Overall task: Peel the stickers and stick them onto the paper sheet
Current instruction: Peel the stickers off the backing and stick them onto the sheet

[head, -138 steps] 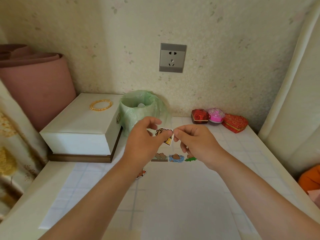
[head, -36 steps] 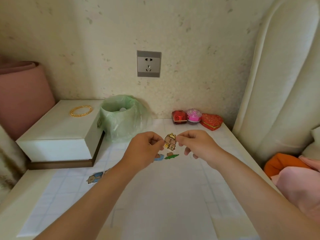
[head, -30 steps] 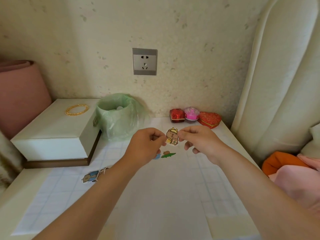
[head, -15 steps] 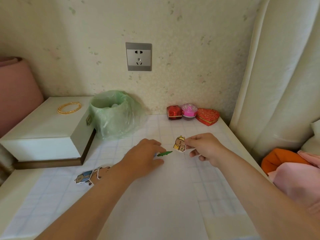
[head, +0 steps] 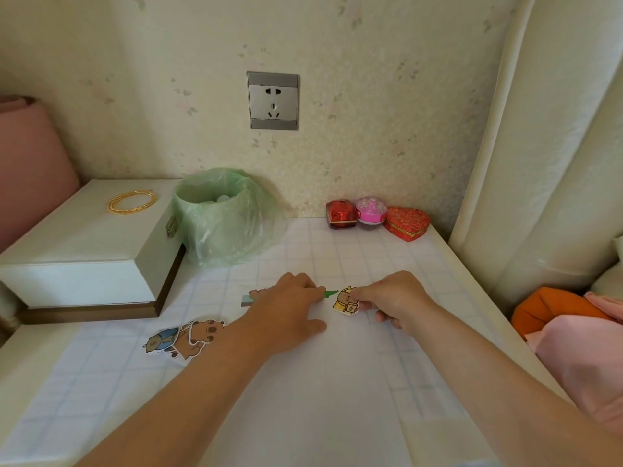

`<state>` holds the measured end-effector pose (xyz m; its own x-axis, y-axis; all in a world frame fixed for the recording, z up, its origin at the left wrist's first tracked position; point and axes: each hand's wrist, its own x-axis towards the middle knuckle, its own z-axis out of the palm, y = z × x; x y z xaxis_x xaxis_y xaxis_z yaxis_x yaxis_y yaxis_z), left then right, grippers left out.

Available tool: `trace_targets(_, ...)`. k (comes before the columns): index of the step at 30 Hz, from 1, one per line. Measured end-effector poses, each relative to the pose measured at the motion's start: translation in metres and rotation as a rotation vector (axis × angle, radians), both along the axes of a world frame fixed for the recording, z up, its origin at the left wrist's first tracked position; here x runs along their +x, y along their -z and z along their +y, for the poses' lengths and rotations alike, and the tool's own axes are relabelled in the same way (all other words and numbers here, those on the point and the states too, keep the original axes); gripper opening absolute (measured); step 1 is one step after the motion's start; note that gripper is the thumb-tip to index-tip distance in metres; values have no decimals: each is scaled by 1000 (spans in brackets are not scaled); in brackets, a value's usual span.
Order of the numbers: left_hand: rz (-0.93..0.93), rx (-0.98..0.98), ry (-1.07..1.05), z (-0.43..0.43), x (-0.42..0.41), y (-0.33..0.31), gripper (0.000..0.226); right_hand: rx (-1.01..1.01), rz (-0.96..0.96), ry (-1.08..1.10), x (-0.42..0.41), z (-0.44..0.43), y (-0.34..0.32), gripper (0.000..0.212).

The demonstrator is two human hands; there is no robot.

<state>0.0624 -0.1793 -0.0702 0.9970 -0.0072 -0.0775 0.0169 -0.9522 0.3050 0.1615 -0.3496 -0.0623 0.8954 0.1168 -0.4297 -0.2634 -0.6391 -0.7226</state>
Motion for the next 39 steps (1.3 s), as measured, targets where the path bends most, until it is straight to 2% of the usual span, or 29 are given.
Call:
trace_targets(11, -12, 22, 9, -1, 0, 1, 60, -97, -185, -25, 4, 8, 16, 24)
trace_targets(17, -39, 17, 27, 0, -1, 3, 52, -145, -226, -27, 5, 10, 17, 20)
trace_targets(28, -52, 114, 76, -2, -1, 10, 46, -238, -271, -43, 7, 13, 18, 18)
trace_targets(33, -114, 171, 178, -11, -1, 12, 44, -364, -354, -85, 6, 14, 18, 19)
trace_targets(39, -144, 159, 163, -15, -5, 19, 44, -514, -519, -153, -7, 6, 13, 42)
